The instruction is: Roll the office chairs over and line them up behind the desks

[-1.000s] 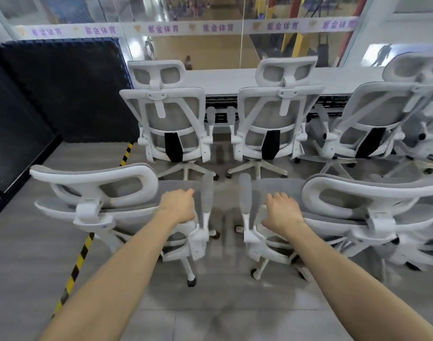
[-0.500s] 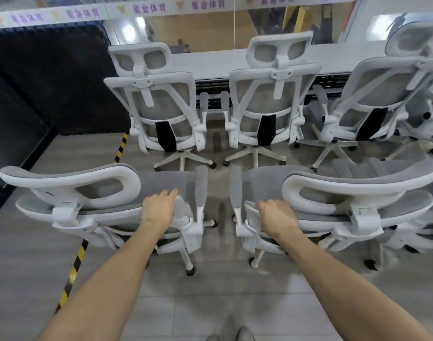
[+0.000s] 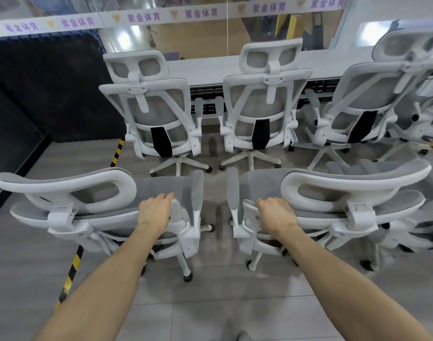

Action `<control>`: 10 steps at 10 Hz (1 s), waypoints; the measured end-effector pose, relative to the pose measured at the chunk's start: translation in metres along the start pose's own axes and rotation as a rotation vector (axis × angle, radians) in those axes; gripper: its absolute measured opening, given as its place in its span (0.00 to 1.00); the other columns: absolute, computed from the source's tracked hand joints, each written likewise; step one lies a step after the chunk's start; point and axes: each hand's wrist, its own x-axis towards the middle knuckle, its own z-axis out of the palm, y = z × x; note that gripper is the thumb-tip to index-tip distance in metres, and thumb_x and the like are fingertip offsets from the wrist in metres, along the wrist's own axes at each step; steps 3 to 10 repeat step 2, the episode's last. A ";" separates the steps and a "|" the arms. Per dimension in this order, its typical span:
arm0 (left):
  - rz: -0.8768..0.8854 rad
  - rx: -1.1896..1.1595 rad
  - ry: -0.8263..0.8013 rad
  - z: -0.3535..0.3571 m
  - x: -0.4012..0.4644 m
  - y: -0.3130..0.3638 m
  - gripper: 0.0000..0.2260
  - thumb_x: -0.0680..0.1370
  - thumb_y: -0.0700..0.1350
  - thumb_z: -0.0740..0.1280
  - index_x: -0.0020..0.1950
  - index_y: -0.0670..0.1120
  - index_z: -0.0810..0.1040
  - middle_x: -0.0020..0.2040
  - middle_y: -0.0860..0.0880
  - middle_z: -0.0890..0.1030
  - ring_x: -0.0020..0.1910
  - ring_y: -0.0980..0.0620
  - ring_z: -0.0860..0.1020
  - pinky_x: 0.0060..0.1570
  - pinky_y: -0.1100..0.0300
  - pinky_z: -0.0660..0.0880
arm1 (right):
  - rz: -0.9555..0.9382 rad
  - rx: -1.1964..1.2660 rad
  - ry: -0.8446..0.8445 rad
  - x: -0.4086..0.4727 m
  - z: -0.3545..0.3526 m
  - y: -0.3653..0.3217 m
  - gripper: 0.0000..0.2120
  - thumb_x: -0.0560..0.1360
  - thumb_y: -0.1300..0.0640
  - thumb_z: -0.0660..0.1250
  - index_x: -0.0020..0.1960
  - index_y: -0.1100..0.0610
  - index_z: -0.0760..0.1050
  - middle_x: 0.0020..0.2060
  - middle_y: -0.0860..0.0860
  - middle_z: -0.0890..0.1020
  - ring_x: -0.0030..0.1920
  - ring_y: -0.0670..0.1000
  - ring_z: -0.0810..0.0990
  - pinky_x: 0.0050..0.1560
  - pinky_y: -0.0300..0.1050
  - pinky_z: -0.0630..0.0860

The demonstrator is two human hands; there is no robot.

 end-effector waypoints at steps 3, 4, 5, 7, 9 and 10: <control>0.054 -0.029 0.017 0.002 0.006 -0.001 0.32 0.80 0.41 0.70 0.83 0.53 0.65 0.74 0.48 0.77 0.69 0.43 0.79 0.69 0.47 0.75 | 0.011 0.216 -0.028 0.003 0.002 0.001 0.19 0.78 0.41 0.68 0.61 0.53 0.74 0.55 0.52 0.84 0.54 0.59 0.84 0.50 0.51 0.78; 0.054 -0.029 0.017 0.002 0.006 -0.001 0.32 0.80 0.41 0.70 0.83 0.53 0.65 0.74 0.48 0.77 0.69 0.43 0.79 0.69 0.47 0.75 | 0.011 0.216 -0.028 0.003 0.002 0.001 0.19 0.78 0.41 0.68 0.61 0.53 0.74 0.55 0.52 0.84 0.54 0.59 0.84 0.50 0.51 0.78; 0.054 -0.029 0.017 0.002 0.006 -0.001 0.32 0.80 0.41 0.70 0.83 0.53 0.65 0.74 0.48 0.77 0.69 0.43 0.79 0.69 0.47 0.75 | 0.011 0.216 -0.028 0.003 0.002 0.001 0.19 0.78 0.41 0.68 0.61 0.53 0.74 0.55 0.52 0.84 0.54 0.59 0.84 0.50 0.51 0.78; 0.054 -0.029 0.017 0.002 0.006 -0.001 0.32 0.80 0.41 0.70 0.83 0.53 0.65 0.74 0.48 0.77 0.69 0.43 0.79 0.69 0.47 0.75 | 0.011 0.216 -0.028 0.003 0.002 0.001 0.19 0.78 0.41 0.68 0.61 0.53 0.74 0.55 0.52 0.84 0.54 0.59 0.84 0.50 0.51 0.78; 0.054 -0.029 0.017 0.002 0.006 -0.001 0.32 0.80 0.41 0.70 0.83 0.53 0.65 0.74 0.48 0.77 0.69 0.43 0.79 0.69 0.47 0.75 | 0.011 0.216 -0.028 0.003 0.002 0.001 0.19 0.78 0.41 0.68 0.61 0.53 0.74 0.55 0.52 0.84 0.54 0.59 0.84 0.50 0.51 0.78; 0.054 -0.029 0.017 0.002 0.006 -0.001 0.32 0.80 0.41 0.70 0.83 0.53 0.65 0.74 0.48 0.77 0.69 0.43 0.79 0.69 0.47 0.75 | 0.011 0.216 -0.028 0.003 0.002 0.001 0.19 0.78 0.41 0.68 0.61 0.53 0.74 0.55 0.52 0.84 0.54 0.59 0.84 0.50 0.51 0.78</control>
